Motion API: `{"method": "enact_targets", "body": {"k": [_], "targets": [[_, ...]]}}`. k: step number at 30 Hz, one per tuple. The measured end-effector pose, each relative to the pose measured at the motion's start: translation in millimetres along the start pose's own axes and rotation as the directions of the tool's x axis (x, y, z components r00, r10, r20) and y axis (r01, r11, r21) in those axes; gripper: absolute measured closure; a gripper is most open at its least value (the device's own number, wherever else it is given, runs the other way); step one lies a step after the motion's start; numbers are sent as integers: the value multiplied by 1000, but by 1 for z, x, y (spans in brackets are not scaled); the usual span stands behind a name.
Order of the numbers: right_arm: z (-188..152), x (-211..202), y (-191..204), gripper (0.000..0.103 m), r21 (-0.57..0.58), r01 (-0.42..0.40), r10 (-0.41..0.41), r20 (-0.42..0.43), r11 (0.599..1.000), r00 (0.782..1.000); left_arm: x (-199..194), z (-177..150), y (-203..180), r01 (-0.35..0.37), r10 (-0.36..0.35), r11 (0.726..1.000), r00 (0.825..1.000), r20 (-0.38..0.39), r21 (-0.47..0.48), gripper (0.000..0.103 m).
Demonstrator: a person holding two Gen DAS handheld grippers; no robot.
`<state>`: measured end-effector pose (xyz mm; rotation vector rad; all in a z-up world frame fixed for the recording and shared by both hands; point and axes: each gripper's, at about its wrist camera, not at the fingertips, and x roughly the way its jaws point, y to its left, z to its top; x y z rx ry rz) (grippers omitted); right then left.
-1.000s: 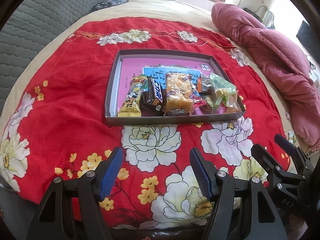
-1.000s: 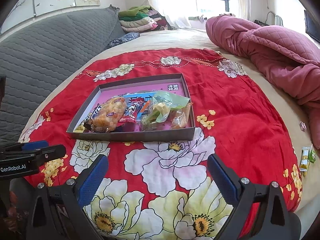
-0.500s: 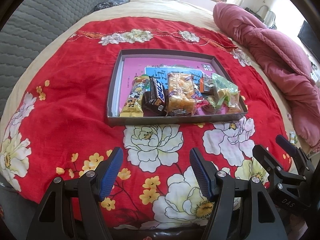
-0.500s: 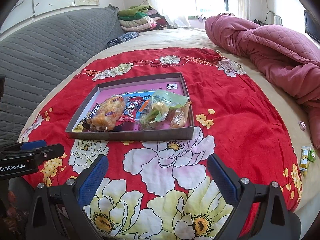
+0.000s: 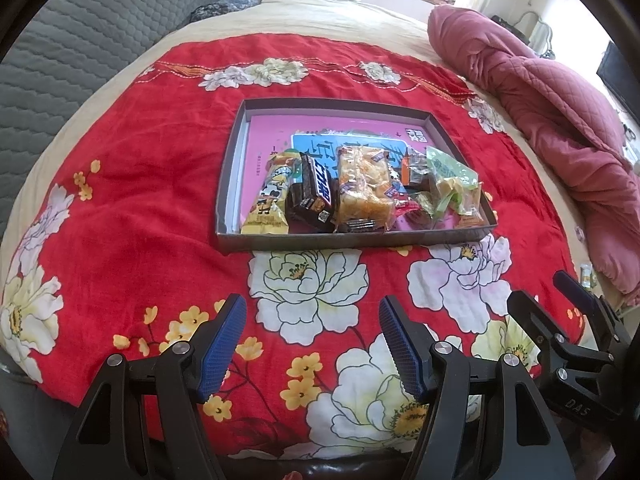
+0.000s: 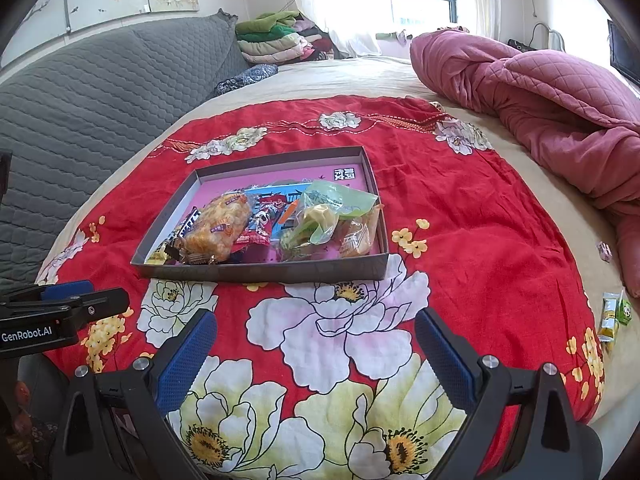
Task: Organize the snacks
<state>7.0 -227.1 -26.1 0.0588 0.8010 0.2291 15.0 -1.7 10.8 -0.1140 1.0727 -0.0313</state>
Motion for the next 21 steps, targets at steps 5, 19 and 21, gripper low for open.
{"method": "enact_targets", "body": {"k": [5, 19, 21], "targets": [[0, 0, 0, 3, 1, 1, -1, -2, 1000, 1000, 1, 0, 0, 1, -1, 1000, 1000, -2, -5, 33], [-2, 3, -1, 3, 8, 1, -1, -9, 1000, 1000, 2, -2, -7, 23, -23, 1000, 1000, -4, 17, 33], [-2, 4, -2, 3, 9, 1, 0, -8, 1000, 1000, 1, -1, -8, 28, -28, 999, 1000, 2, 21, 33]]}}
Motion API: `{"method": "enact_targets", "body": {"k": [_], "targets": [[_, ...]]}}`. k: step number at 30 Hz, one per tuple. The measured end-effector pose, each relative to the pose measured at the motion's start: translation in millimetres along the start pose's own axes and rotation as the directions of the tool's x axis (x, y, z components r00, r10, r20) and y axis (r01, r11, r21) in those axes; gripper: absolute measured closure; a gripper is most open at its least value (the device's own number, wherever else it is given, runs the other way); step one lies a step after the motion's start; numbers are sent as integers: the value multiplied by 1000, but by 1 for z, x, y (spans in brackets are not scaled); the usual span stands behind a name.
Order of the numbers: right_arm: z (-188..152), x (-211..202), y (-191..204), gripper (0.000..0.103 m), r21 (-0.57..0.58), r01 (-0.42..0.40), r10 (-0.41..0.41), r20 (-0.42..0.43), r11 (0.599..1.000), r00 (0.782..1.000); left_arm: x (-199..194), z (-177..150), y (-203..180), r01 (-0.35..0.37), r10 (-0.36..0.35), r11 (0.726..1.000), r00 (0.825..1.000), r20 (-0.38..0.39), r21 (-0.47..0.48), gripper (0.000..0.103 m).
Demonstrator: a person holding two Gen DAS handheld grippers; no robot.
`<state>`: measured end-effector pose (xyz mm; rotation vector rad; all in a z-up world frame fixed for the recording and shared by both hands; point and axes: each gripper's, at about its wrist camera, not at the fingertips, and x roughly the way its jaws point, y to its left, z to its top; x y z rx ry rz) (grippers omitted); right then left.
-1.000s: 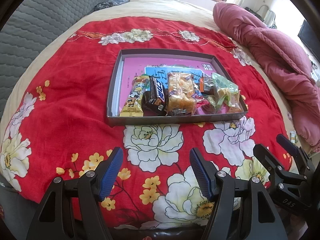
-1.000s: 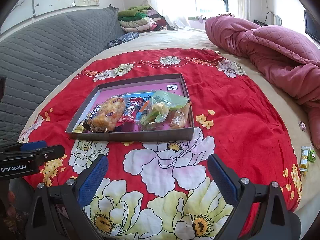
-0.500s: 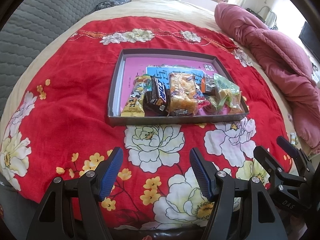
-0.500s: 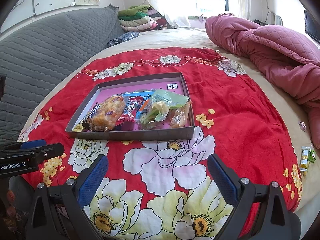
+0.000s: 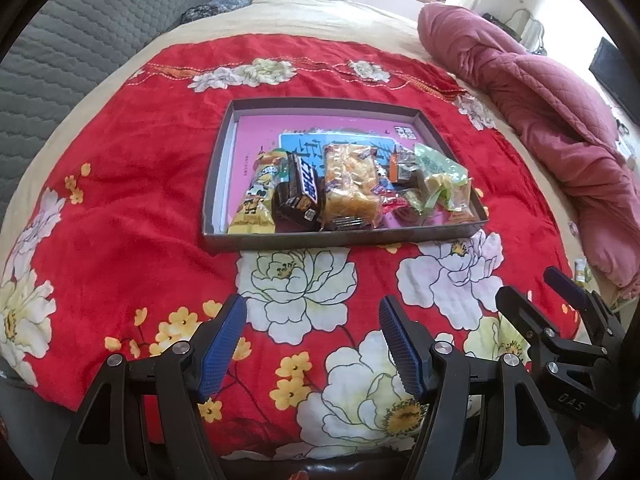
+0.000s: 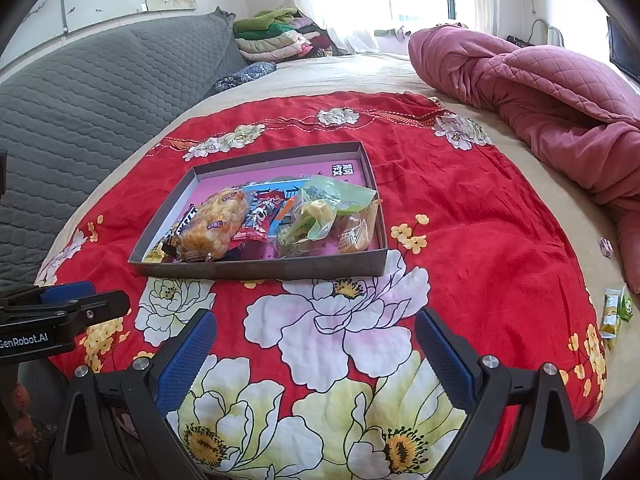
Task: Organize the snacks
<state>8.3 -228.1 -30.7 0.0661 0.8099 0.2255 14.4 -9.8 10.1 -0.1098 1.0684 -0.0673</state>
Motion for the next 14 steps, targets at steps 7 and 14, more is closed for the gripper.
{"method": "enact_targets", "body": {"k": [7, 14], "targets": [[-1, 3, -3, 3, 7, -2, 2, -2, 1000, 1000, 4, 2, 0, -66, 66, 998, 998, -10, -4, 33], [1, 13, -8, 3, 23, -7, 7, -9, 1000, 1000, 15, 10, 11, -133, 133, 991, 991, 7, -7, 32]]}}
